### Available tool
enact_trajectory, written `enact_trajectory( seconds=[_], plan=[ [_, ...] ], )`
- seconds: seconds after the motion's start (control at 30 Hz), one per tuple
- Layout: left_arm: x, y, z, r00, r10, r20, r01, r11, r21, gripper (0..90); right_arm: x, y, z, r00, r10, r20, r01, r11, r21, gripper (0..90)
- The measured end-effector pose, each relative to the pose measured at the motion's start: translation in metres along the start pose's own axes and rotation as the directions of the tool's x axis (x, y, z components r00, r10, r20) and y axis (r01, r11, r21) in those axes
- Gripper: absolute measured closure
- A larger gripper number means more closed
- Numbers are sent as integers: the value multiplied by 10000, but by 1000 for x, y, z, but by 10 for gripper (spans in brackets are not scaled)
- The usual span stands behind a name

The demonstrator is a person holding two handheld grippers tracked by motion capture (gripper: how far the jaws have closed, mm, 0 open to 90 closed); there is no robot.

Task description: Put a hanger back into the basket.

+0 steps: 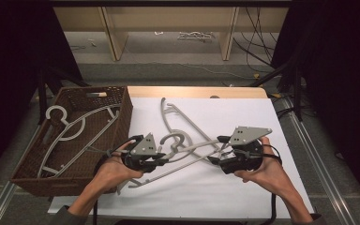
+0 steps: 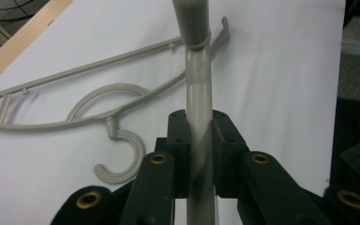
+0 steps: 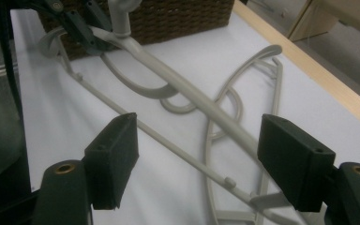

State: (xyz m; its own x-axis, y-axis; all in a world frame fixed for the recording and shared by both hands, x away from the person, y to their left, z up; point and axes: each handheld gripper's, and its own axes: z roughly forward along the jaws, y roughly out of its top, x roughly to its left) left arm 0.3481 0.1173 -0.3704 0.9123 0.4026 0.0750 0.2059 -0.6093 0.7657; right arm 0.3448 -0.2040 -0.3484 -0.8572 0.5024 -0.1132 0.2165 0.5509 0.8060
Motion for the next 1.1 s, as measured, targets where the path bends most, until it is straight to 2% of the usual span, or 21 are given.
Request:
enact_trajectory(
  seconds=[0.13, 0.23, 0.33, 0.47, 0.5, 0.53, 0.6, 0.63, 0.67, 0.7, 0.77, 0.83, 0.87, 0.9, 0.93, 0.97, 1.0, 1.03, 1.1],
  plan=[
    [6, -1, -7, 9977, -680, -20, 678, 9964, -504, 796, 1, -1, 0, 9989, 280, 372, -265, 9988, -405, 249],
    [10, -2, -12, 9929, -1185, 98, 1189, 9896, -807, 796, 4, -2, -1, 9976, 581, 386, -553, 9960, -704, 241],
    [14, -2, -18, 9907, -1361, 16, 1356, 9857, -1004, 796, 8, -6, -1, 9966, 663, 492, -614, 9936, -946, 235],
    [19, -1, -31, 9847, -1738, 124, 1737, 9733, -1503, 796, 12, -12, -2, 9945, 904, 522, -825, 9872, -1368, 234],
    [21, 0, -34, 9818, -1884, 231, 1896, 9680, -1645, 796, 12, -15, -2, 9944, 887, 573, -792, 9853, -1515, 228],
    [21, 1, -37, 9799, -1983, 210, 1989, 9643, -1747, 796, 14, -17, -1, 9930, 1073, 491, -987, 9834, -1520, 214],
    [23, 2, -43, 9783, -2055, 276, 2071, 9611, -1826, 796, 16, -21, -1, 9911, 1135, 701, -1001, 9802, -1707, 205],
    [24, 3, -45, 9763, -2138, 342, 2163, 9567, -1947, 796, 17, -23, 0, 9903, 1244, 618, -1121, 9784, -1737, 204],
    [25, 4, -49, 9761, -2146, 331, 2169, 9574, -1907, 796, 18, -25, 0, 9911, 1140, 689, -1000, 9786, -1800, 204],
    [26, 5, -51, 9752, -2188, 332, 2209, 9536, -2045, 796, 19, -27, 1, 9904, 1264, 567, -1146, 9774, -1778, 205],
    [27, 8, -56, 9730, -2282, 360, 2307, 9520, -2011, 796, 20, -29, 1, 9910, 1189, 606, -1061, 9773, -1832, 206],
    [29, 11, -62, 9723, -2311, 359, 2335, 9513, -2013, 796, 22, -31, 0, 9894, 1377, 469, -1267, 9742, -1870, 204],
    [30, 13, -64, 9706, -2372, 410, 2404, 9478, -2094, 796, 21, -32, 0, 9905, 1244, 580, -1108, 9742, -1966, 202],
    [31, 15, -67, 9696, -2413, 407, 2445, 9475, -2061, 796, 22, -34, 1, 9896, 1270, 679, -1104, 9717, -2090, 199],
    [33, 16, -70, 9699, -2409, 349, 2429, 9487, -2022, 796, 22, -35, 0, 9888, 1384, 554, -1254, 9730, -1938, 196],
    [34, 18, -72, 9676, -2499, 357, 2518, 9452, -2080, 796, 22, -37, 1, 9892, 1333, 607, -1188, 9725, -2005, 195],
    [37, 19, -75, 9683, -2472, 353, 2490, 9455, -2099, 796, 23, -39, 2, 9884, 1430, 515, -1299, 9706, -2026, 196],
    [38, 20, -78, 9660, -2562, 335, 2573, 9422, -2145, 796, 24, -40, 3, 9869, 1521, 536, -1380, 9684, -2078, 195],
    [43, 23, -85, 9650, -2607, 280, 2602, 9392, -2241, 796, 23, -44, 4, 9871, 1486, 589, -1333, 9685, -2102, 195]
  ],
)
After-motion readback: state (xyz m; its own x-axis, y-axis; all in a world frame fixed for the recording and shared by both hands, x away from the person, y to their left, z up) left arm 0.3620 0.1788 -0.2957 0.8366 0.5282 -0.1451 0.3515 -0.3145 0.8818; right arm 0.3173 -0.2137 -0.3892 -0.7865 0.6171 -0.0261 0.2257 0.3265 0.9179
